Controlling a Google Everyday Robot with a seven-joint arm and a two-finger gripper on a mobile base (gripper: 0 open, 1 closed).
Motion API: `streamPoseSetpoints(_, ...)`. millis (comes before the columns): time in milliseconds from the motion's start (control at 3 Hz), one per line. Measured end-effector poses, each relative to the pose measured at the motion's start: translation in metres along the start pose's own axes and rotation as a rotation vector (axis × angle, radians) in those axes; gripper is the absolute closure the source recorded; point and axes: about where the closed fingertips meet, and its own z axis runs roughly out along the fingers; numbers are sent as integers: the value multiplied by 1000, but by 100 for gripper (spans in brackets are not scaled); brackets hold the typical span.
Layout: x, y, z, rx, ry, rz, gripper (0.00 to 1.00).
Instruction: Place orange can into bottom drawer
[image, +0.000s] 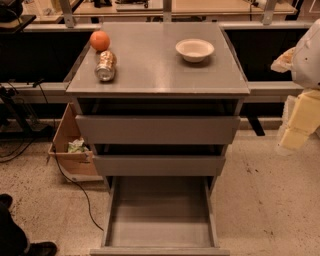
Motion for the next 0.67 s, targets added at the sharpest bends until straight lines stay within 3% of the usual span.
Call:
streamPoseSetpoints(333,0,0,0,0,0,0,0)
streamPoseSetpoints(667,-14,-11,10,9,-49,11,0)
